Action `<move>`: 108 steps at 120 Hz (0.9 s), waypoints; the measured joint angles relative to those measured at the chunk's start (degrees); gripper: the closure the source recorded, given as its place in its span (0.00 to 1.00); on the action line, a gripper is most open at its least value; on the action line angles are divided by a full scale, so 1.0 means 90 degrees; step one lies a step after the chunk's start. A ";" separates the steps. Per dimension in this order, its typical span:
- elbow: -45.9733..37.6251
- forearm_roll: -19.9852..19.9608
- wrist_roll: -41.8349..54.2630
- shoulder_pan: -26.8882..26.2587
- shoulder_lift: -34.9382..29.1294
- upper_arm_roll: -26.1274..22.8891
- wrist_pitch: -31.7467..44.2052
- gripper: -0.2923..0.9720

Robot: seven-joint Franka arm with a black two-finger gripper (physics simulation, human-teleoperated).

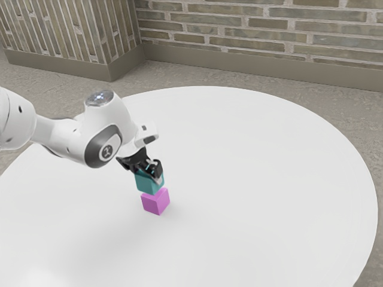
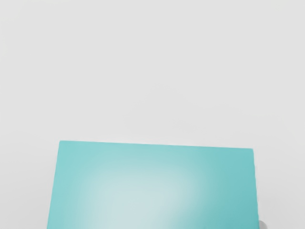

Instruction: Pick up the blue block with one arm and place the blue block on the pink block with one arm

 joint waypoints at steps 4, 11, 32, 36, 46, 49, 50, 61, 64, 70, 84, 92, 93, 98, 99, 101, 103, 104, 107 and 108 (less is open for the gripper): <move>0.0003 0.0000 0.0000 0.0008 0.0028 0.0000 0.0010 0.50; 0.0038 0.0001 0.0002 0.0013 0.0063 0.0000 0.0024 0.49; 0.0171 0.0006 0.0013 -0.0006 0.0147 -0.0001 0.0047 0.50; 0.0173 0.0005 0.0015 -0.0009 0.0149 -0.0001 0.0050 0.49; 0.0176 0.0004 0.0021 -0.0017 0.0154 -0.0001 0.0054 0.48; 0.0177 0.0000 0.0026 -0.0022 0.0157 -0.0002 0.0055 0.47; 0.0179 -0.0002 0.0029 -0.0025 0.0158 -0.0002 0.0055 0.46; 0.0186 -0.0026 0.0064 -0.0068 0.0162 -0.0013 0.0054 0.43; 0.0186 -0.0030 0.0074 -0.0068 0.0162 -0.0015 0.0053 0.42; 0.0187 -0.0035 0.0093 -0.0058 0.0162 -0.0016 0.0052 0.38; 0.0188 -0.0042 0.0129 -0.0043 0.0144 -0.0012 0.0047 0.32; 0.0188 -0.0045 0.0148 -0.0036 0.0121 -0.0016 0.0044 0.29; 0.0189 -0.0045 0.0150 -0.0037 0.0117 -0.0016 0.0044 0.29; 0.0199 -0.0045 0.0160 -0.0044 0.0080 -0.0016 0.0041 0.28; 0.0201 -0.0046 0.0163 -0.0045 0.0060 -0.0018 0.0039 0.28; 0.0209 -0.0047 0.0167 -0.0048 0.0020 -0.0019 0.0034 0.28; 0.0222 -0.0048 0.0171 -0.0051 -0.0020 -0.0020 0.0023 0.27; 0.0228 -0.0049 0.0173 -0.0051 -0.0038 -0.0021 0.0016 0.27; 0.0293 -0.0049 0.0178 -0.0048 -0.0138 -0.0026 -0.0044 0.27; 0.0323 -0.0049 0.0180 -0.0047 -0.0176 -0.0029 -0.0073 0.27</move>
